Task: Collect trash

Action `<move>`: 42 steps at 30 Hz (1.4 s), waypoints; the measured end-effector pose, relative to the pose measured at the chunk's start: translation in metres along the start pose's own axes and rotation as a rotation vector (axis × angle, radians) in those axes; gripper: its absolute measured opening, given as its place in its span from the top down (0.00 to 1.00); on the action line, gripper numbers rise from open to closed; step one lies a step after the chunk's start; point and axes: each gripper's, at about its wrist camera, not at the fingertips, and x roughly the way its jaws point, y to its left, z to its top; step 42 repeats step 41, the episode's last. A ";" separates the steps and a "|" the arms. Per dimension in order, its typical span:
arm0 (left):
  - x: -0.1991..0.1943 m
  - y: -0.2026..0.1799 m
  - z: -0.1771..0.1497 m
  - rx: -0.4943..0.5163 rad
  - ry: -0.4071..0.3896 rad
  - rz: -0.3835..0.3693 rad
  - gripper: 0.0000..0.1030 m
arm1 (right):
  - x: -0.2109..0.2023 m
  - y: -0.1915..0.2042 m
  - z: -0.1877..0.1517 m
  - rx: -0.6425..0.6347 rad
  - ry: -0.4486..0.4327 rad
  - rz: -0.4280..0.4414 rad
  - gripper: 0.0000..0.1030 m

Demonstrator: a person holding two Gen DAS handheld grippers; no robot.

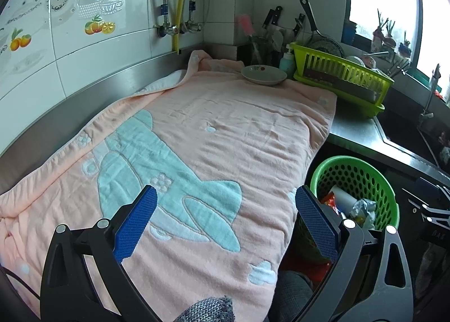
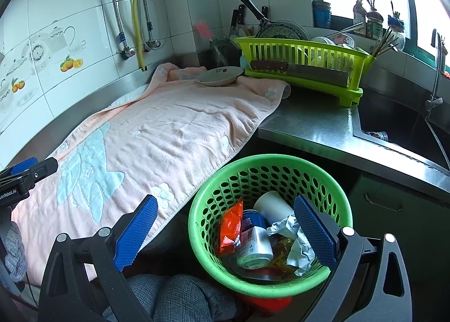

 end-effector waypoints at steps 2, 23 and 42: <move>0.000 0.000 0.000 0.002 0.000 0.000 0.06 | -0.001 0.000 0.000 0.000 -0.001 -0.001 0.08; 0.002 0.001 -0.004 0.001 0.004 0.002 0.06 | 0.001 0.002 -0.001 -0.002 0.006 -0.001 0.08; -0.003 -0.008 -0.003 0.030 -0.011 -0.004 0.06 | 0.001 0.001 -0.002 0.007 0.005 -0.001 0.08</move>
